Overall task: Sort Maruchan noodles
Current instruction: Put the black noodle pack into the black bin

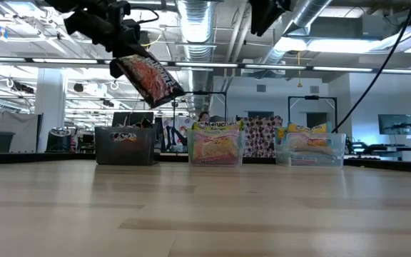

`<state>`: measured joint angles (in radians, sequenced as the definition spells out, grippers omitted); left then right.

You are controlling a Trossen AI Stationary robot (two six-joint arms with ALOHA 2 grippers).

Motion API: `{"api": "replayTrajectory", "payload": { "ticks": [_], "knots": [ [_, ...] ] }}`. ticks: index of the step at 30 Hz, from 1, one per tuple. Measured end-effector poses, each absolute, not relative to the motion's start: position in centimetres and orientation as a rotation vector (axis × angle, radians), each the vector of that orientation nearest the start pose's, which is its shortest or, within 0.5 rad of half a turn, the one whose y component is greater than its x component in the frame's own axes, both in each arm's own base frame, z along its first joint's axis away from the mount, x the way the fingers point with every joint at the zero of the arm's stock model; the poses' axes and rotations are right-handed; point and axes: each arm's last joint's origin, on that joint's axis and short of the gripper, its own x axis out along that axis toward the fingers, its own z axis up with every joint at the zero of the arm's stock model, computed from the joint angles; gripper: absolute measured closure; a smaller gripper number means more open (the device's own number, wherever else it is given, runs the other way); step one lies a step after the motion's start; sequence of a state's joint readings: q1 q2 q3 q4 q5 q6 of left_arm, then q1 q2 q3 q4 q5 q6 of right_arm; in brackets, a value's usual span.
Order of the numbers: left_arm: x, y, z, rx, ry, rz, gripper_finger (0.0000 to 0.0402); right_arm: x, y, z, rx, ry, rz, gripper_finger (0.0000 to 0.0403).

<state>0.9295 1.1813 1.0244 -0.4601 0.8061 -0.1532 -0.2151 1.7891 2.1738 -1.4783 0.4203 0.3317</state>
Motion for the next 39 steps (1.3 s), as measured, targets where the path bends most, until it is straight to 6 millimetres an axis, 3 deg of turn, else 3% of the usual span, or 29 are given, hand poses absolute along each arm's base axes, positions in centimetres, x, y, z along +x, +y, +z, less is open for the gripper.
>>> {"api": "replayTrajectory", "payload": {
  "ticks": [6, 11, 17, 22, 29, 39],
  "knots": [
    [15.2, 16.9, 29.1, -0.648, 0.368, 0.167, 0.0401, 31.1, -9.3, 42.5, 0.19, 1.006, -0.78, 0.0249],
    [14.5, 15.6, 28.3, -0.598, 0.128, 0.223, 0.0401, 30.8, -10.2, 42.5, 0.157, 1.027, -0.776, 0.0249],
    [12.7, 14.2, 26.4, -0.581, -0.041, 0.438, 0.0401, 30.3, -11.5, 42.5, 0.12, 1.052, -0.779, 0.0249],
    [12.1, 13.8, 24.4, -0.6, -0.048, 0.531, 0.0401, 29.9, -12.6, 42.5, 0.125, 1.059, -0.801, 0.0249],
    [12.3, 13.8, 23.1, -0.631, -0.036, 0.495, 0.0402, 29.6, -13.4, 42.5, 0.139, 1.061, -0.823, 0.0249],
    [12.0, 13.8, 21.8, -0.603, 0.082, 0.598, 0.0401, 30.0, -12.5, 42.5, 0.161, 1.043, -0.818, 0.0249]
  ]
}}
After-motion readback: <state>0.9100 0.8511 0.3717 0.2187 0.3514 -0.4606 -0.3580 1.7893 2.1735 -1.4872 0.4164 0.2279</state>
